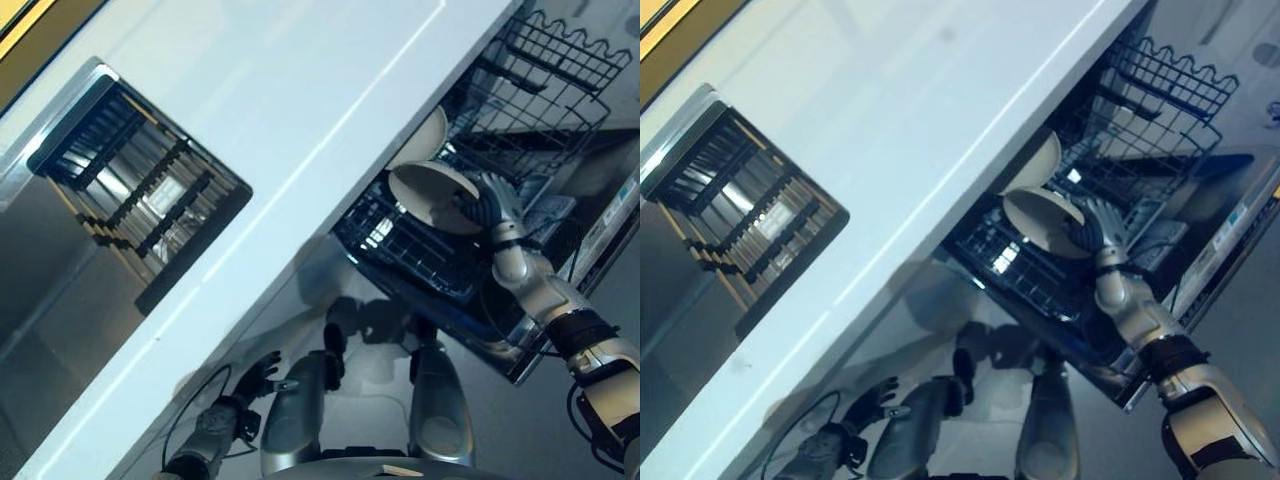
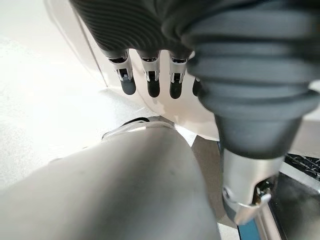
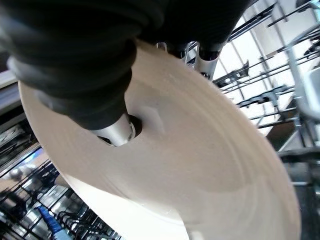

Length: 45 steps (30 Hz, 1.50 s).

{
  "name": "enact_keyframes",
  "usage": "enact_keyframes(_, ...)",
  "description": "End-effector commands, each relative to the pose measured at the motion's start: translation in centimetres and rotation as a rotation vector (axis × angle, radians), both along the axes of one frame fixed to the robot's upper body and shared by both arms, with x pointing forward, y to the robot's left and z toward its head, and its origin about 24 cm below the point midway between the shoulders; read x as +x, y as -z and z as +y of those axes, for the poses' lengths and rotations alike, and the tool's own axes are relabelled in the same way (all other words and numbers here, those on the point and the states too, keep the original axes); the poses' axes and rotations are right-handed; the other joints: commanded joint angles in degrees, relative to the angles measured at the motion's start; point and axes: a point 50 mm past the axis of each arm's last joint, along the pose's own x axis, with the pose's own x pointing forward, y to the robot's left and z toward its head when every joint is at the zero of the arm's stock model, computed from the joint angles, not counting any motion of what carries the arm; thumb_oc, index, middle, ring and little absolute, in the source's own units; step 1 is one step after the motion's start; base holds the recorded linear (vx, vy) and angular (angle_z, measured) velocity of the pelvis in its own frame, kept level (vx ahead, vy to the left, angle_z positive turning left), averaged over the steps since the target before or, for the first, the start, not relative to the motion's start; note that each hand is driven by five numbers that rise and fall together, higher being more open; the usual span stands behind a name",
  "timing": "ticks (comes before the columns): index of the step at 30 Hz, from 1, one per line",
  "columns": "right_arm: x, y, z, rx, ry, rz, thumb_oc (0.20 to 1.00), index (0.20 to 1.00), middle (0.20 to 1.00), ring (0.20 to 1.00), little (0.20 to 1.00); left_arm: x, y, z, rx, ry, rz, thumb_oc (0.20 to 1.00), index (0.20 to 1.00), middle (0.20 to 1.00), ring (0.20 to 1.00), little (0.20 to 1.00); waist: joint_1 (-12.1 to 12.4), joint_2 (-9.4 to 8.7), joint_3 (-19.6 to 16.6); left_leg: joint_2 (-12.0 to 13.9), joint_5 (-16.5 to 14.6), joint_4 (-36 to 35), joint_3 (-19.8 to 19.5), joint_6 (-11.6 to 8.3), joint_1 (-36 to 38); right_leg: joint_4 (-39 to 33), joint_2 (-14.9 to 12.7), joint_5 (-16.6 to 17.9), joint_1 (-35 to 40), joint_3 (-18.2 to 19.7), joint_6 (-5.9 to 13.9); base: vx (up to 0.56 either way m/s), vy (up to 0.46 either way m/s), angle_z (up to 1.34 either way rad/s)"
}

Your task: Pick up plates and place into dishwasher.

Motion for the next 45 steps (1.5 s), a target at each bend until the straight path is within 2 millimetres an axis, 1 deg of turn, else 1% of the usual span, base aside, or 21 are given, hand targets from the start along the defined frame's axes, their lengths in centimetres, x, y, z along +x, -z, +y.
enact_keyframes(1,0.8,-0.6,-1.0,-0.058,0.067,0.035,0.200,0.200,0.200,0.200,0.200,-0.9,-0.1,1.6,0.042,0.038,0.017,1.000,1.000,1.000,1.000,1.000,1.9,-1.01,-3.3,0.8,3.5,-0.9,-3.0,-1.63,-4.6,3.3,-1.2,-5.6,2.4,-2.2,0.00,0.00,0.000,0.00)
enact_keyframes(3,1.0,0.2,-1.0,-0.063,0.073,0.114,0.200,0.200,0.200,0.200,0.200,-0.6,-0.2,1.7,0.044,0.033,0.013,1.000,1.000,1.000,1.000,1.000,2.0,-1.24,-3.3,0.9,3.5,-0.8,-3.0,-1.60,-4.6,3.3,-1.2,-5.6,2.5,-2.3,0.03,0.00,0.000,0.00)
enact_keyframes(4,1.0,0.3,-1.0,-0.064,0.074,0.121,0.200,0.200,0.200,0.200,0.200,-0.6,-0.2,1.7,0.045,0.032,0.012,1.000,1.000,1.000,1.000,1.000,2.0,-1.28,-3.3,0.9,3.6,-0.8,-3.0,-1.59,-4.6,3.3,-1.2,-5.6,2.5,-2.3,0.03,0.00,0.000,0.00)
enact_keyframes(5,1.0,0.9,-1.2,-0.063,0.097,0.178,0.200,0.200,0.200,0.200,0.200,-0.4,-0.3,1.8,0.047,0.029,0.009,1.000,1.000,1.000,1.000,1.000,2.1,-1.43,-3.2,0.9,3.6,-0.8,-3.0,-1.57,-4.6,3.3,-1.2,-5.5,2.6,-2.4,0.02,0.00,0.000,0.00)
enact_keyframes(8,0.9,2.3,-2.0,-0.053,0.153,0.269,0.200,0.200,0.200,0.200,0.200,-0.1,-0.5,2.1,0.058,0.026,0.003,1.000,1.000,1.000,1.000,1.000,2.2,-1.95,-3.2,1.3,3.5,-0.5,-2.7,-1.51,-4.7,3.1,-1.1,-5.5,2.9,-2.5,-0.03,0.00,-0.024,0.00)
enact_keyframes(10,0.9,2.7,-2.4,-0.049,0.180,0.301,0.200,0.200,0.200,0.200,0.200,0.2,-0.7,2.2,0.061,0.022,-0.002,1.000,1.000,1.000,1.000,1.000,2.3,-2.11,-3.1,1.5,3.4,-0.3,-2.6,-1.53,-4.8,3.0,-1.1,-5.4,3.1,-2.6,-0.07,0.00,-0.019,0.01)
enact_keyframes(13,1.0,2.9,-2.8,-0.044,0.214,0.337,0.200,0.200,0.200,0.200,0.200,0.5,-0.8,2.2,0.065,0.027,-0.006,1.000,1.000,1.000,1.000,1.000,2.3,-2.11,-3.1,1.7,3.3,-0.2,-2.4,-1.56,-4.7,2.9,-1.0,-5.3,3.1,-2.6,-0.01,0.00,0.000,0.00)
enact_keyframes(14,1.1,2.8,-3.0,-0.039,0.221,0.340,0.432,0.432,0.432,0.432,0.432,0.5,-0.8,2.2,0.064,0.028,-0.005,1.000,1.000,1.000,1.000,1.000,2.3,-2.06,-3.1,1.7,3.3,-0.2,-2.3,-1.60,-4.6,2.8,-1.0,-5.2,3.2,-2.5,-0.02,0.00,0.000,0.00)
enact_keyframes(15,1.1,2.8,-3.1,-0.031,0.231,0.348,0.849,0.849,0.849,0.849,0.849,0.5,-0.8,2.2,0.063,0.028,-0.004,1.000,1.000,1.000,1.000,1.000,2.3,-1.97,-3.1,1.7,3.3,-0.3,-2.3,-1.69,-4.5,2.6,-1.0,-5.2,3.4,-2.5,-0.01,0.00,0.000,0.00)
enact_keyframes(16,1.2,2.7,-3.2,-0.030,0.238,0.356,1.000,1.000,1.000,1.000,1.000,0.4,-0.7,2.2,0.063,0.027,-0.002,1.000,1.000,1.000,1.000,1.000,2.2,-1.89,-3.1,1.8,3.3,-0.3,-2.1,-1.78,-4.4,2.5,-0.9,-5.2,3.6,-2.4,-0.01,0.00,0.000,0.00)
enact_keyframes(21,1.1,2.3,-3.0,-0.012,0.227,0.350,1.000,1.000,1.000,1.000,1.000,0.1,-0.7,2.1,0.056,0.018,0.005,1.000,1.000,1.000,1.000,1.000,1.7,-1.66,-3.3,1.9,3.3,-0.6,-1.6,-1.87,-3.9,2.1,-0.9,-5.1,3.9,-2.0,0.04,0.00,0.000,0.00)
enact_keyframes(26,0.7,1.6,-2.7,0.027,0.205,0.300,1.000,1.000,1.000,1.000,1.000,-0.1,-0.6,2.0,0.047,0.005,0.013,1.000,1.000,1.000,1.000,1.000,0.6,-1.49,-3.6,2.0,3.3,-0.8,-1.0,-2.03,-3.5,2.0,-0.8,-5.2,4.0,-1.3,0.08,0.00,0.004,-0.01)
enact_keyframes(29,0.3,1.6,-2.7,0.045,0.199,0.278,1.000,1.000,1.000,1.000,1.000,-0.1,-0.6,1.9,0.038,-0.005,0.013,1.000,1.000,1.000,1.000,1.000,-0.1,-1.45,-3.6,2.0,3.3,-1.1,-0.5,-1.92,-3.3,1.9,-0.7,-5.2,3.8,-0.8,0.09,0.00,0.008,-0.01)
enact_keyframes(37,-0.5,1.4,-3.4,0.089,0.207,0.225,1.000,1.000,1.000,1.000,1.000,-0.8,-0.2,1.6,0.030,-0.015,0.027,1.000,1.000,1.000,1.000,1.000,-0.9,-1.47,-4.1,2.2,3.3,-1.6,0.0,-1.95,-2.2,1.6,-0.6,-5.3,4.4,-0.4,-0.06,0.00,0.005,-0.01)
enact_keyframes(42,-1.3,0.7,-4.2,0.155,0.233,0.147,1.000,1.000,1.000,1.000,1.000,-1.4,-0.1,2.0,0.027,-0.032,0.036,1.000,1.000,1.000,1.000,1.000,-1.6,-1.88,-4.6,2.3,3.2,-2.0,0.4,-1.85,-1.5,1.4,-0.3,-5.4,4.8,0.1,-0.01,0.02,0.008,-0.06)
enact_keyframes(45,-1.8,-0.1,-4.8,0.194,0.270,0.068,1.000,1.000,1.000,1.000,1.000,-1.5,0.0,2.0,0.025,-0.044,0.035,1.000,1.000,1.000,1.000,1.000,-2.1,-2.04,-4.7,2.4,3.0,-2.0,0.7,-1.74,-1.4,1.4,-0.1,-5.3,4.8,0.4,0.10,0.00,0.001,-0.06)
